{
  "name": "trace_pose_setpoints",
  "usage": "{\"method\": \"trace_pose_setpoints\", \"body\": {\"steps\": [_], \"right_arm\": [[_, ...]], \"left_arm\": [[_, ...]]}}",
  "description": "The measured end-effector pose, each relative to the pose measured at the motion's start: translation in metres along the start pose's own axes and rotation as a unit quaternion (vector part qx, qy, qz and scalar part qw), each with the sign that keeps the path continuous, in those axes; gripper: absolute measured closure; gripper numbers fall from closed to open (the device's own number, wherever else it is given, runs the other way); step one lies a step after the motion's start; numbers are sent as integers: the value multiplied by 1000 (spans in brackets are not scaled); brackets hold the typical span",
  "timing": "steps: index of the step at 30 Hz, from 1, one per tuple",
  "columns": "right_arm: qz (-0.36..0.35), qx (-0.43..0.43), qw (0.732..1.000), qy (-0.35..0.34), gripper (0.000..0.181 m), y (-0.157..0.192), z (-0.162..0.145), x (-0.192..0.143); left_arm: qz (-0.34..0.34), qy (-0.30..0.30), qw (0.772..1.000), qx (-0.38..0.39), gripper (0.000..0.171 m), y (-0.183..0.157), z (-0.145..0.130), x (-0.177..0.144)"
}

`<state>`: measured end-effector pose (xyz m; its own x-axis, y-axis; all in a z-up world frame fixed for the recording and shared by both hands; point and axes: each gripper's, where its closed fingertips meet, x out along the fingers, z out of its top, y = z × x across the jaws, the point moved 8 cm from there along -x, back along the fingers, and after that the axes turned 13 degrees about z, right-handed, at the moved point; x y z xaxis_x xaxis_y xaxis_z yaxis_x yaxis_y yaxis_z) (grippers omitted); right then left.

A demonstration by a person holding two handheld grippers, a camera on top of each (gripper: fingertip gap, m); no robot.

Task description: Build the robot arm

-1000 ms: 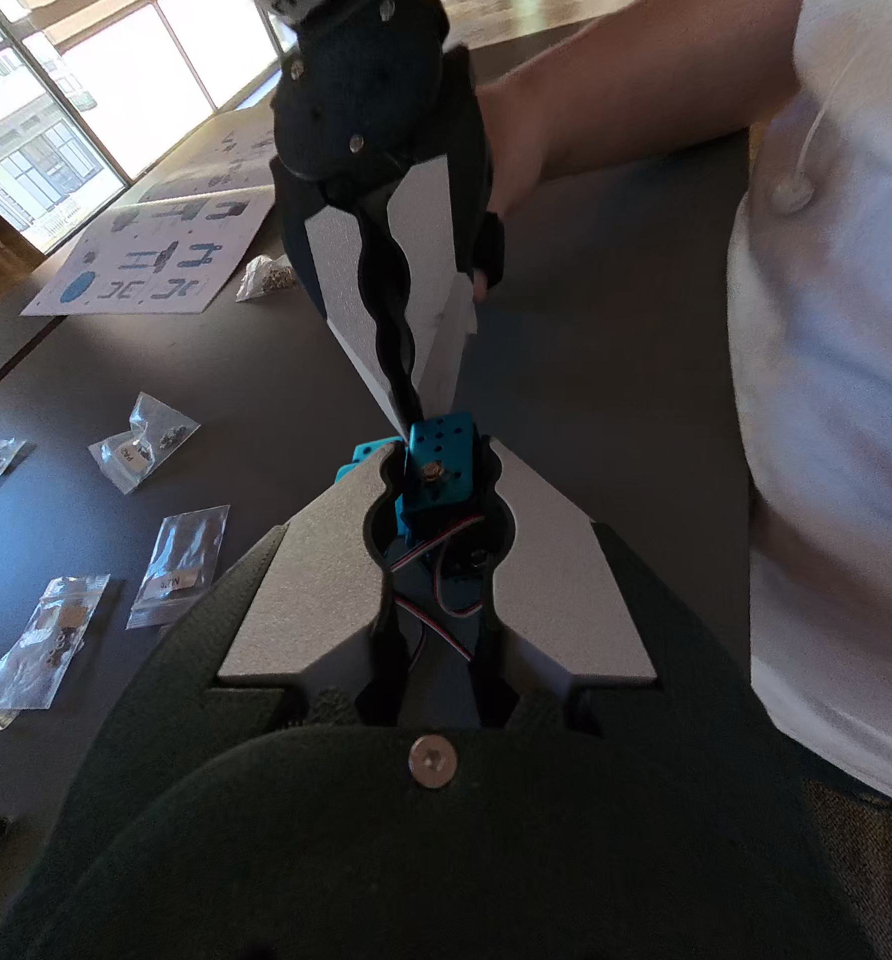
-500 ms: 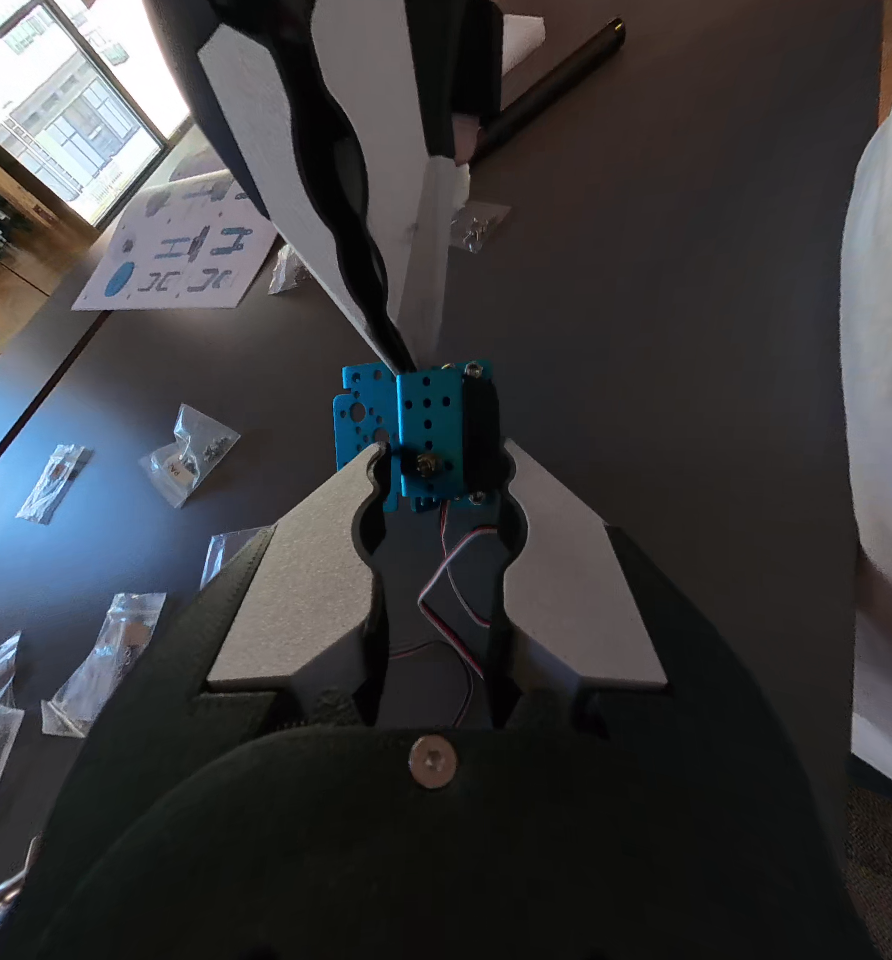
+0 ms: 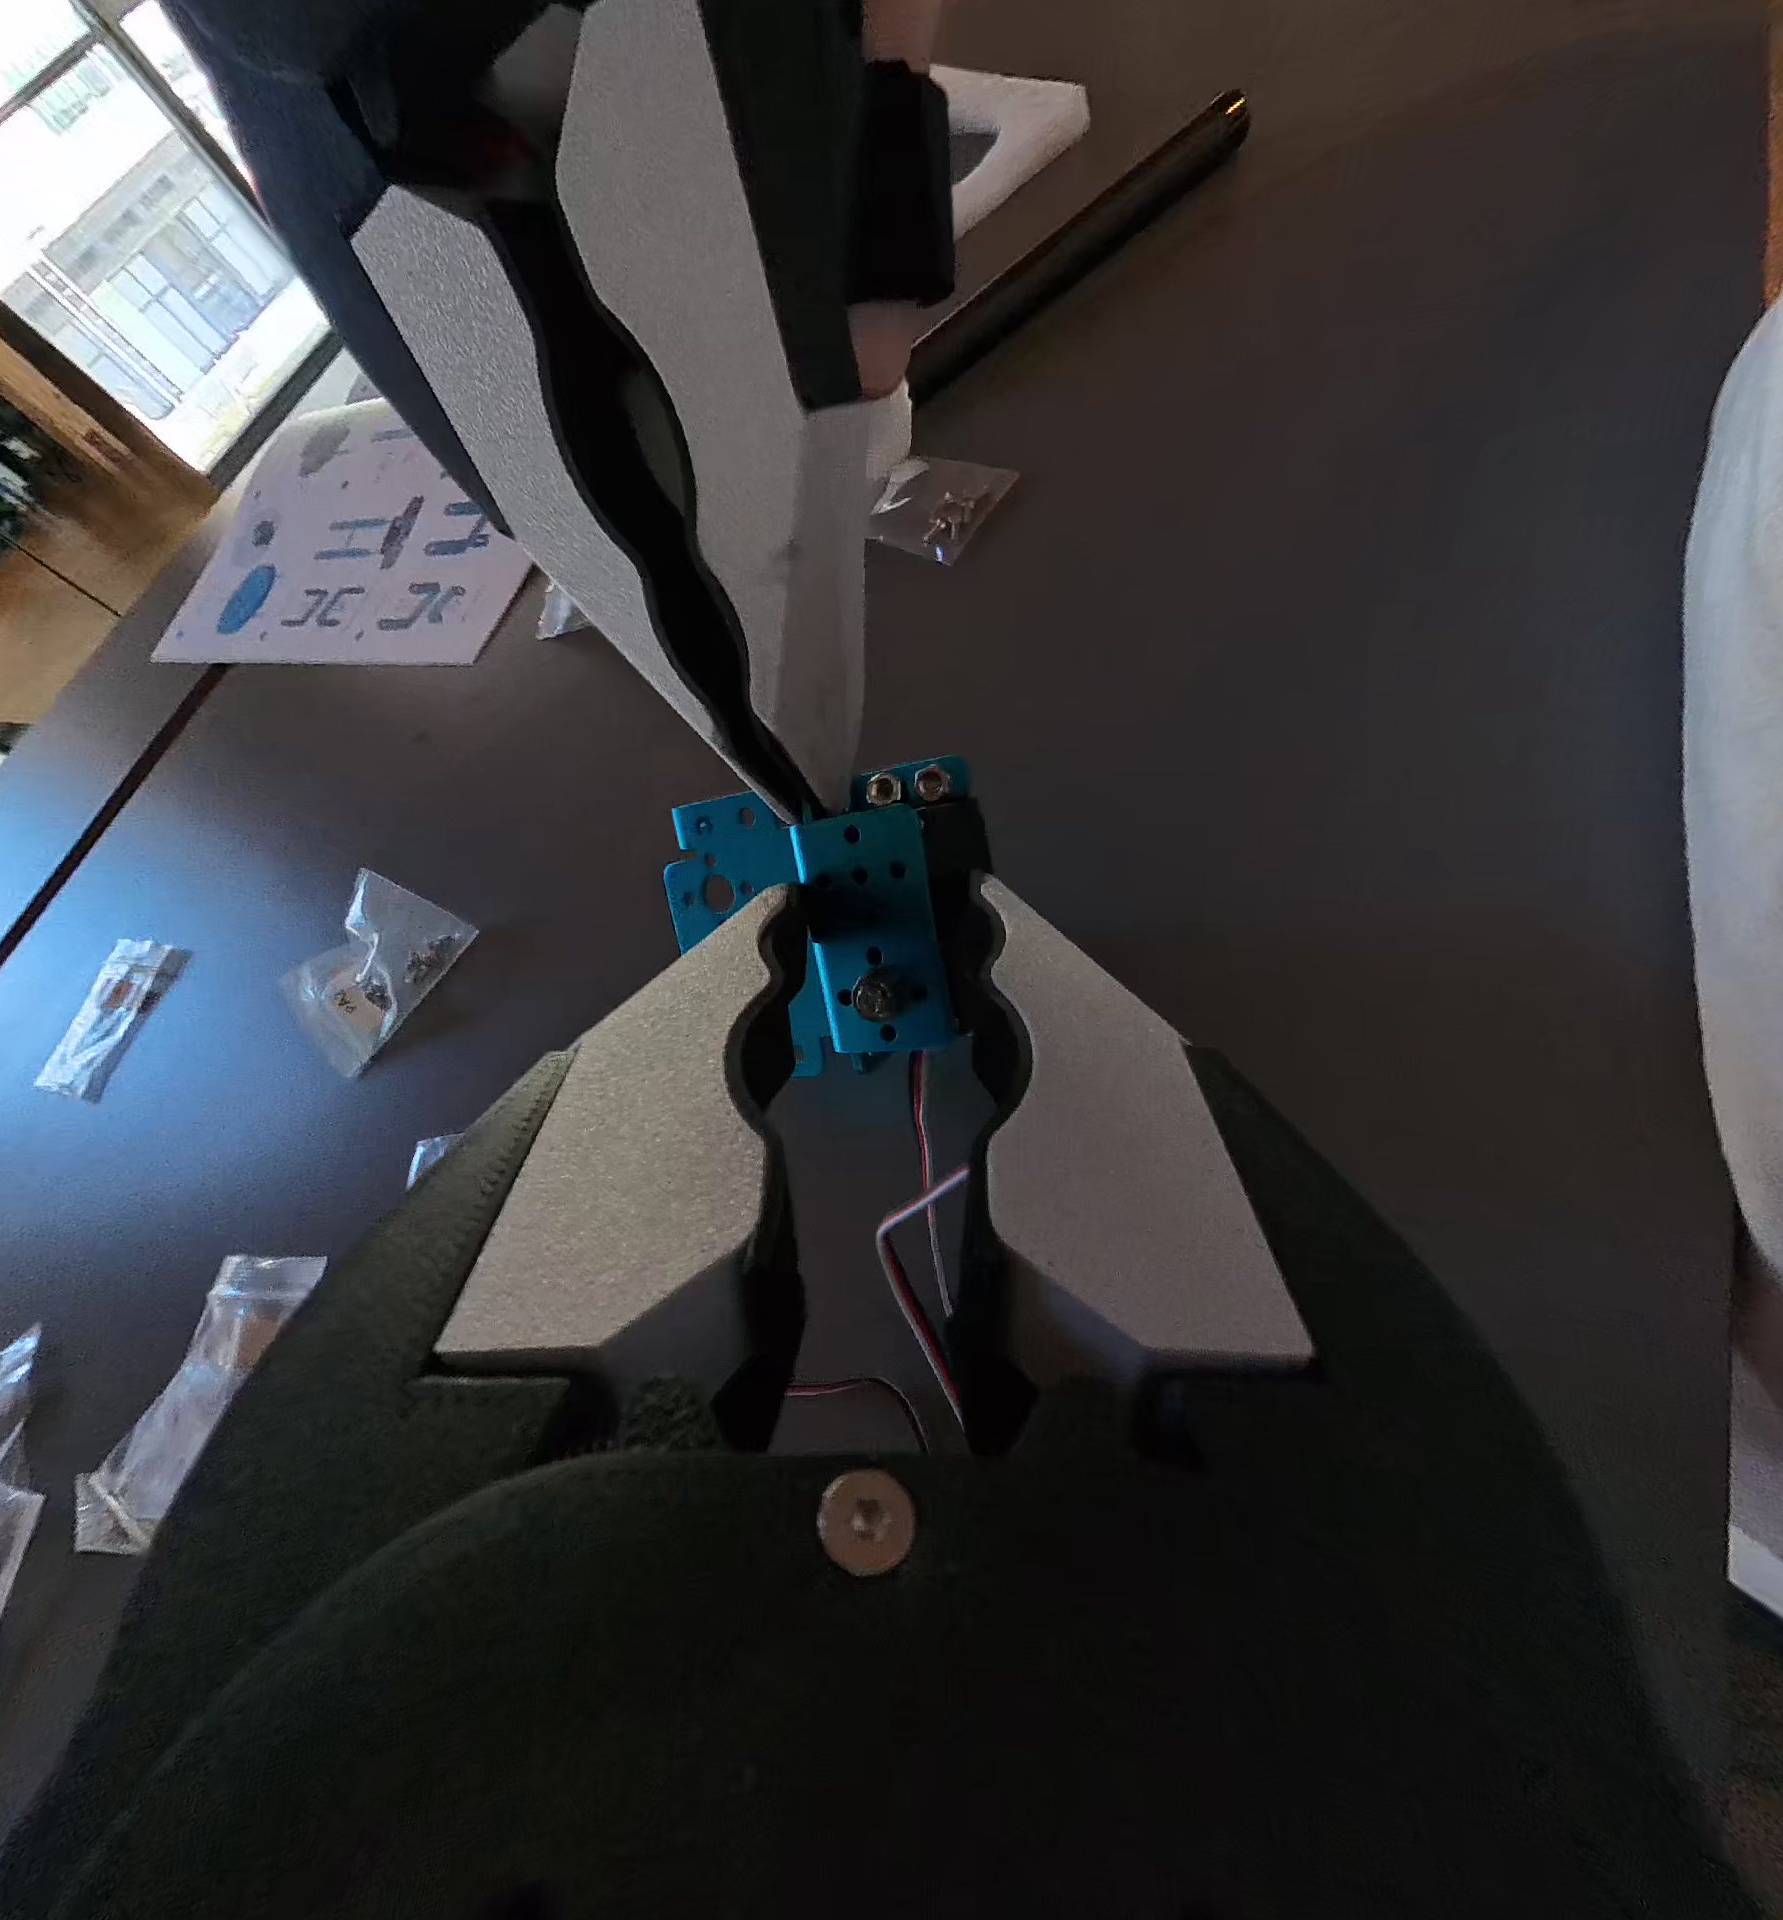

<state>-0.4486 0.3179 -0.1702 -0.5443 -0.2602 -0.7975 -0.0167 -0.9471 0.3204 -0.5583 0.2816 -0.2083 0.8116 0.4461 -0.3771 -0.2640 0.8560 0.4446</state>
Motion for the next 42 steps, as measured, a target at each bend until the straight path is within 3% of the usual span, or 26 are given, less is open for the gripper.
{"method": "trace_pose_setpoints", "body": {"steps": [6, 8, 12, 15, 37, 42], "right_arm": [[32, 10, 995, -96, 177, 0, -16, -2], [47, -2, 989, -144, 164, 2, -21, -5], [-24, -73, 974, -213, 165, 6, -42, -13], [-37, -91, 965, -244, 174, 13, -52, -7], [-35, -68, 968, -238, 181, 7, -52, 7], [-21, -73, 961, -265, 172, 9, -53, 2]], "left_arm": [[2, 3, 1000, 11, 143, -4, 4, 1], [0, 4, 1000, 5, 143, -3, 4, 1], [-2, -1, 1000, -11, 142, -1, 1, 0], [-5, -5, 1000, -24, 142, 0, -1, 1], [-18, -7, 999, -37, 142, 4, -2, 2], [-19, -7, 999, -37, 143, 3, -1, 4]]}}
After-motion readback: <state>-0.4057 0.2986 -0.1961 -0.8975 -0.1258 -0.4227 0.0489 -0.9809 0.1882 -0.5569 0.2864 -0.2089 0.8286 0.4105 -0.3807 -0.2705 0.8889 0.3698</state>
